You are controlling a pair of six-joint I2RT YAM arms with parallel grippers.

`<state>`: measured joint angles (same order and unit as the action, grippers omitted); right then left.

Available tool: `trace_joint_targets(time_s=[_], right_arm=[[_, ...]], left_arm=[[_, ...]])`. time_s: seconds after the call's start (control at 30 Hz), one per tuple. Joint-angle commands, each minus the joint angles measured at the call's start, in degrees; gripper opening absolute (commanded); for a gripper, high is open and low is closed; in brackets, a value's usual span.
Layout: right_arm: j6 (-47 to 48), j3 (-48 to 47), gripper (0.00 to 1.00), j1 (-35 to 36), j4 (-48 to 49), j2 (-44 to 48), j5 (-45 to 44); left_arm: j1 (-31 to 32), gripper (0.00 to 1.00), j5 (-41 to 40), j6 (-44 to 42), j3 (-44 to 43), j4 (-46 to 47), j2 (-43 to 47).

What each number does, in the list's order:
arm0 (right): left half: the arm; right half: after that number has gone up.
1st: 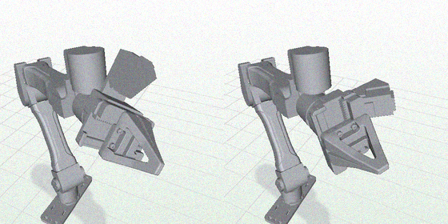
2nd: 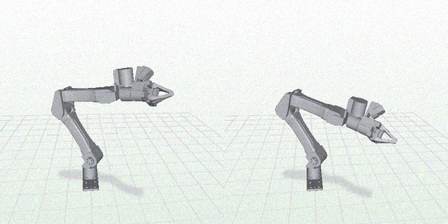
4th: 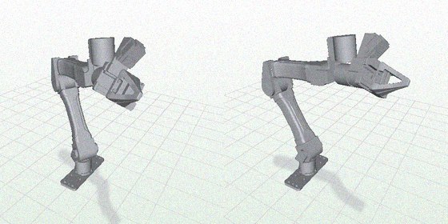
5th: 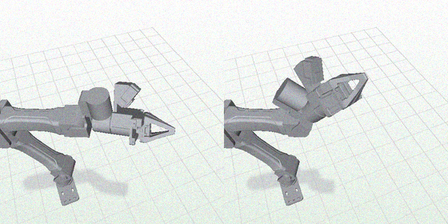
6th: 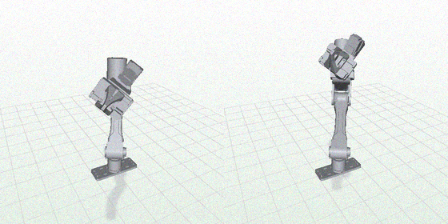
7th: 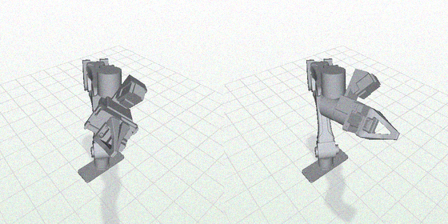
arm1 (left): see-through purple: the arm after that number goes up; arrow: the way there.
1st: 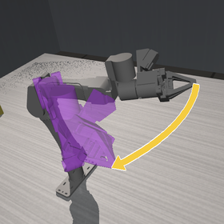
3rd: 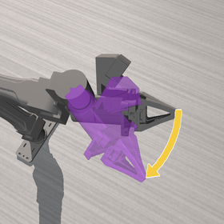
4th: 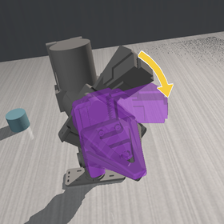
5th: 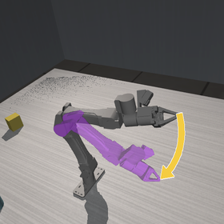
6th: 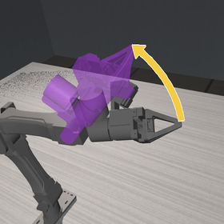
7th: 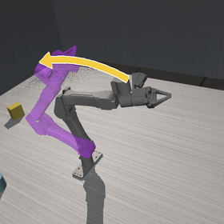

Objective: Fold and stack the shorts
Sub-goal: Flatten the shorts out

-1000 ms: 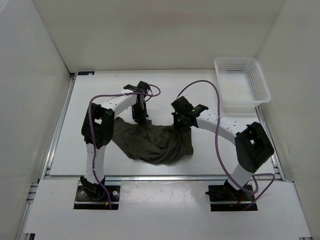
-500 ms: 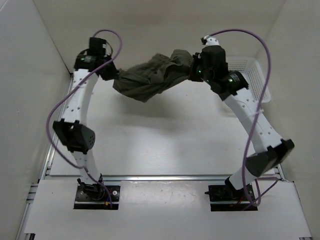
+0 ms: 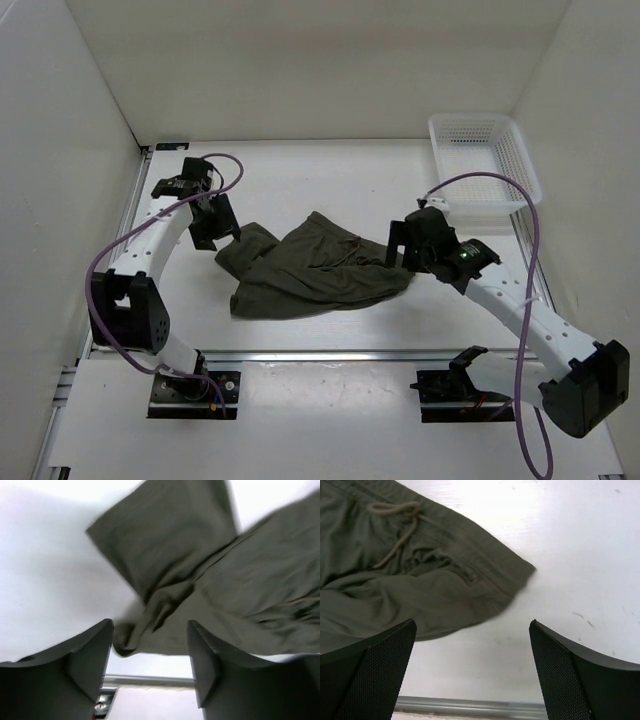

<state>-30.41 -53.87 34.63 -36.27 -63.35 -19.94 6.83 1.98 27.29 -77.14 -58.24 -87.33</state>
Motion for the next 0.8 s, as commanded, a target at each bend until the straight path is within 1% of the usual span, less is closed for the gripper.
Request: trace_joint_targets(time_s=[0.0, 0.03, 0.07, 0.1, 0.13, 0.17, 0.2, 0.23, 0.27, 0.3, 0.33, 0.37, 0.43, 0.47, 0.5, 0.53, 0.57, 0.63, 0.67, 0.7, 0.73, 0.77], right_arm=[[-3.7, -1.3, 0.98, 0.8, -1.5, 6.9, -5.9], [-4.3, -1.3, 0.84, 0.8, -2.1, 7.8, -6.7], [-4.3, -1.3, 0.73, 0.8, -2.1, 8.7, -7.3], [-4.3, -1.3, 0.57, 0.8, -2.1, 10.1, -7.8], [-5.1, -1.3, 0.29, 0.8, -2.8, 10.1, -8.4], [-5.1, -0.6, 0.22, 0.8, -2.8, 10.8, -8.4], [-6.2, -0.6, 0.18, 0.8, -2.8, 10.8, -7.6], [-6.2, 0.6, 0.15, 0.8, -2.8, 10.1, -6.3], [-5.7, 0.6, 0.06, 0.8, -2.8, 8.4, -4.8], [-5.7, 0.6, 0.06, 0.8, -2.8, 7.1, -3.0], [-7.1, 1.1, 0.04, 0.8, -4.5, 5.7, -3.0], [-8.9, 0.2, 0.04, 0.8, -6.6, 2.4, -4.0], [-9.8, -0.6, 0.09, 0.3, -9.6, -0.5, -2.5], [-9.8, -1.3, 0.17, 0.3, -9.6, -2.8, -0.8], [-8.9, -1.3, 0.22, 0.3, -9.6, -3.8, 0.6], [-8.3, -1.9, 0.29, -0.3, -9.6, -4.8, 1.8], [-7.6, -2.5, 0.40, -0.4, -8.7, -7.3, 2.9], [-7.0, -3.8, 0.77, -0.9, -8.0, -11.3, 5.3], [-6.5, -3.8, 0.83, -0.9, -8.0, -12.7, 5.4], [-6.5, -4.6, 0.83, -0.9, -7.5, -14.7, 5.9], [-6.5, -4.6, 0.89, -1.7, -7.5, -15.7, 6.6], [-6.5, -5.1, 0.89, -2.4, -7.0, -16.4, 7.3]], left_arm=[[-0.1, 0.69, -1.0, -0.7, 0.9, -0.6, 5.1], [-0.1, 0.62, -1.0, 0.0, 1.9, -0.6, 5.8], [-0.1, 0.52, -1.0, 0.0, 2.4, -0.6, 6.4], [-0.1, 0.27, -1.0, 0.5, 3.0, -0.6, 7.0], [-0.1, 0.14, 0.1, 1.1, 4.4, -1.2, 8.2], [-0.1, 0.10, 0.7, 1.1, 5.2, -1.2, 8.8], [0.7, 0.10, 0.7, 1.6, 6.4, -0.7, 9.5], [2.4, 0.10, 0.7, 2.5, 8.6, 0.4, 10.0], [3.1, 0.10, 1.4, 2.5, 9.5, 1.1, 10.6], [3.8, 0.10, 2.1, 3.2, 10.4, 1.9, 10.6], [4.8, 0.14, 2.1, 3.2, 11.0, 2.5, 9.4], [5.4, 0.17, 1.4, 3.8, 11.0, 3.1, 8.2], [6.3, 0.25, 0.8, 3.8, 11.0, 3.1, 5.4], [7.8, 0.43, 0.8, 3.8, 9.6, 3.1, 2.5], [8.7, 0.53, 0.1, 3.8, 9.6, 3.7, 0.9], [9.4, 0.55, 0.0, 3.8, 8.9, 4.2, -0.6], [10.6, 0.55, 0.0, 3.8, 8.2, 4.2, -3.6], [12.1, 0.56, 0.6, 3.8, 8.1, 5.5, -7.4], [12.2, 0.53, 0.6, 3.8, 8.1, 6.1, -8.6], [12.7, 0.48, 1.3, 3.8, 8.1, 6.1, -9.8], [13.2, 0.42, 1.3, 3.8, 7.5, 6.6, -12.0], [13.2, 0.34, 1.3, 3.8, 7.0, 6.6, -12.9]])
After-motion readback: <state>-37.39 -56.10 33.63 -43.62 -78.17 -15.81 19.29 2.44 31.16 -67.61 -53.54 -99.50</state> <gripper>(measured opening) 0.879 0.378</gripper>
